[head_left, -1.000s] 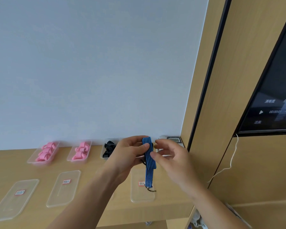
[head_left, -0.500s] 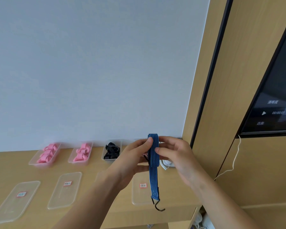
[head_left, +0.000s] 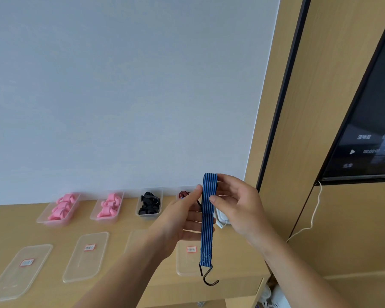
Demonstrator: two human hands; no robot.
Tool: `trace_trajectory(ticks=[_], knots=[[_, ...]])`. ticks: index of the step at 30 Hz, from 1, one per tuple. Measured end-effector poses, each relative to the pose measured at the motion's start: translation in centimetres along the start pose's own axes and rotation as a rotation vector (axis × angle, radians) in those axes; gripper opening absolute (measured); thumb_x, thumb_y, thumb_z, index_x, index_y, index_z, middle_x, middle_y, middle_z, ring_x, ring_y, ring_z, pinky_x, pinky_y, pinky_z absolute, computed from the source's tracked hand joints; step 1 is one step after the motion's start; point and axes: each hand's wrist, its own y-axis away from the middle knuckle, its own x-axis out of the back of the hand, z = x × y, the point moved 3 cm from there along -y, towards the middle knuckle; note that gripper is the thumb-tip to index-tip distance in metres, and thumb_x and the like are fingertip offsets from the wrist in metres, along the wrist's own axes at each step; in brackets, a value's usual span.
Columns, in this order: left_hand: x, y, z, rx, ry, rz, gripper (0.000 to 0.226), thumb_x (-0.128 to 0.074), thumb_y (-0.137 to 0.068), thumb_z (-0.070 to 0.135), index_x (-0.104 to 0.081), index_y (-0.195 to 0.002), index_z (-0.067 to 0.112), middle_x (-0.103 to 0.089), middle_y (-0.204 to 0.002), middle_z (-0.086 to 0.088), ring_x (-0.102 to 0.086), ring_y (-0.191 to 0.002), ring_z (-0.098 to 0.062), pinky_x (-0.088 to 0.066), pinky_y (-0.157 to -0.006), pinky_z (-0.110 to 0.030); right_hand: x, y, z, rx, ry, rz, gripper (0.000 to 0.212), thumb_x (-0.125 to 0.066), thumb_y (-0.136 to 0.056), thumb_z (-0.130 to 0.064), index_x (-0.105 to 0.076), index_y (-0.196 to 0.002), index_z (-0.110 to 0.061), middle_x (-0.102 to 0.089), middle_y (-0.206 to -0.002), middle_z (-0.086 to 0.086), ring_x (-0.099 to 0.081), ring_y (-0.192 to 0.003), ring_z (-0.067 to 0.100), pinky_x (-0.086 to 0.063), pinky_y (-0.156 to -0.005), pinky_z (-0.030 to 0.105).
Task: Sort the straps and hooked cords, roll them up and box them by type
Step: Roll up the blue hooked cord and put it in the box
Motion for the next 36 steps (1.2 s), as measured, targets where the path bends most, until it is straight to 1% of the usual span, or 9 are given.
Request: trace_trajectory(ticks=[7,14,17,20,25,27,30,33,36], knots=[[0.3,0.2,0.2,0.007,0.020,0.015,0.076,-0.051,-0.092,0.070,-0.073,-0.107,-0.001,-0.078,-0.098,-0.018,-0.077,-0.094,-0.033,-0.061,-0.086,-0.043,-0.2,0.8,-0.4,0.145,0.023,0.044,0.042,-0.069,-0.085,0.010,-0.063,-0.116,-0.018,-0.073,-0.105,-0.011,-0.068,-0.106,0.012,-0.053,-0.090,0.021],[0.8,0.7,0.9,-0.100,0.062,0.030,0.049,-0.062,-0.094,0.054,-0.079,-0.100,0.008,-0.078,-0.099,-0.016,-0.076,-0.096,-0.032,-0.060,-0.091,-0.046,-0.9,1.9,-0.5,0.323,0.182,0.029,0.046,-0.070,-0.081,0.013,-0.064,-0.117,-0.015,-0.069,-0.113,-0.013,-0.066,-0.113,0.012,-0.050,-0.098,0.022],[0.9,0.9,1.0,-0.122,0.084,-0.008,0.040,-0.064,-0.095,0.047,-0.079,-0.103,0.011,-0.079,-0.096,-0.011,-0.075,-0.088,-0.025,-0.059,-0.094,-0.045,-1.1,2.5,-0.1,0.389,0.270,0.050,0.052,-0.068,-0.077,0.018,-0.066,-0.118,-0.014,-0.070,-0.116,-0.014,-0.065,-0.114,0.007,-0.049,-0.098,0.021],[1.0,1.0,0.9,-0.113,0.110,-0.024,0.041,-0.066,-0.095,0.045,-0.075,-0.109,0.008,-0.078,-0.102,-0.013,-0.076,-0.094,-0.028,-0.058,-0.096,-0.046,-1.4,2.9,0.3,0.449,0.315,0.075,0.055,-0.064,-0.074,0.021,-0.066,-0.118,-0.011,-0.069,-0.118,-0.011,-0.064,-0.114,0.005,-0.049,-0.098,0.020],[1.6,0.8,0.8,-0.137,0.167,-0.006,0.028,-0.070,-0.093,0.022,-0.075,-0.107,-0.001,-0.076,-0.105,-0.020,-0.076,-0.088,-0.031,-0.060,-0.079,-0.038,-1.7,3.5,0.8,0.504,0.342,0.089,0.053,-0.058,-0.074,0.018,-0.066,-0.110,-0.021,-0.071,-0.116,-0.010,-0.066,-0.110,0.009,-0.050,-0.093,0.019],[1.9,0.7,0.7,-0.151,0.166,-0.006,0.024,-0.069,-0.092,0.014,-0.075,-0.107,-0.004,-0.076,-0.104,-0.022,-0.076,-0.086,-0.031,-0.060,-0.073,-0.034,-1.6,3.7,1.1,0.471,0.293,0.081,0.042,-0.056,-0.077,0.016,-0.072,-0.100,-0.015,-0.072,-0.117,-0.010,-0.067,-0.112,0.008,-0.051,-0.093,0.020],[1.9,0.7,0.6,-0.167,0.163,-0.002,0.018,-0.068,-0.093,0.009,-0.076,-0.104,-0.003,-0.076,-0.102,-0.021,-0.076,-0.084,-0.030,-0.059,-0.072,-0.034,-1.7,3.6,1.2,0.243,0.109,0.065,0.039,-0.058,-0.089,0.010,-0.075,-0.104,-0.021,-0.073,-0.112,-0.013,-0.068,-0.109,0.008,-0.054,-0.089,0.020],[1.8,0.6,0.6,-0.194,0.126,-0.006,0.017,-0.069,-0.091,0.007,-0.077,-0.104,0.000,-0.077,-0.105,-0.019,-0.076,-0.090,-0.031,-0.061,-0.085,-0.041,-2.0,3.1,1.4,-0.039,-0.006,0.005,0.033,-0.059,-0.097,-0.003,-0.070,-0.108,-0.032,-0.075,-0.102,-0.013,-0.070,-0.098,0.006,-0.055,-0.081,0.021],[2.0,0.6,0.6,-0.206,0.097,-0.002,0.016,-0.071,-0.090,0.006,-0.078,-0.104,0.003,-0.076,-0.109,-0.019,-0.072,-0.106,-0.036,-0.058,-0.097,-0.048,-2.2,2.8,1.7,-0.275,-0.210,-0.063,0.023,-0.057,-0.100,-0.007,-0.069,-0.114,-0.022,-0.076,-0.101,0.002,-0.073,-0.094,0.014,-0.059,-0.075,0.027]])
